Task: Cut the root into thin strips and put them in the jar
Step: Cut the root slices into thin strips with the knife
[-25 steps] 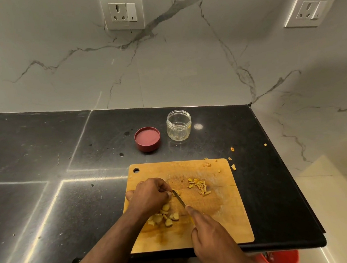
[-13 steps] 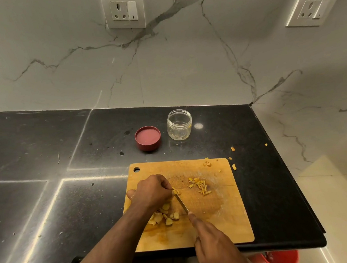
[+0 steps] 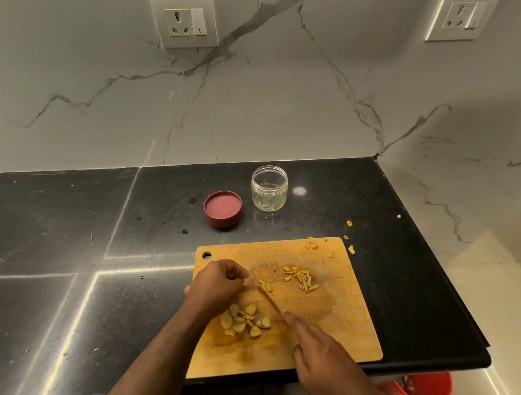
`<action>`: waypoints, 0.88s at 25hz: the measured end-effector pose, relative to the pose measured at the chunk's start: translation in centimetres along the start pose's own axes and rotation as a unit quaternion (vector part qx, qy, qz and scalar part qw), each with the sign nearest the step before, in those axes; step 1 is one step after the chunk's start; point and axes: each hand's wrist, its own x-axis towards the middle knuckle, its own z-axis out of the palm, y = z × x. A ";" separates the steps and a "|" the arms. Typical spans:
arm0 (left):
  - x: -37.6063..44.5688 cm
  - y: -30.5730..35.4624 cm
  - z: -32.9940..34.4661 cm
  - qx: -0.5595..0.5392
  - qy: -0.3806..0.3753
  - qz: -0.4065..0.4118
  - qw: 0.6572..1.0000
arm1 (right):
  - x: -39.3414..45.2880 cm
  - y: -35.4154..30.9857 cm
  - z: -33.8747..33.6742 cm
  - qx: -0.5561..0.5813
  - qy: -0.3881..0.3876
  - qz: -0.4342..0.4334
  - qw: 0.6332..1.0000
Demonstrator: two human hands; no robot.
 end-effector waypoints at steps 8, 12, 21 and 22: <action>-1.0 -0.4 0.2 0.068 -0.012 -0.014 0.998 | -0.5 0.0 -0.2 0.010 0.014 -0.009 1.000; -1.4 -0.2 -0.1 0.129 -0.033 -0.008 0.991 | -0.2 0.9 -0.6 -0.001 0.047 0.022 0.999; -2.8 1.1 0.7 0.263 -0.017 0.049 0.964 | -0.7 1.1 0.1 0.018 0.029 0.009 0.999; -2.9 1.2 0.7 0.265 -0.017 0.052 0.963 | -0.7 1.1 0.1 0.019 0.029 0.011 0.999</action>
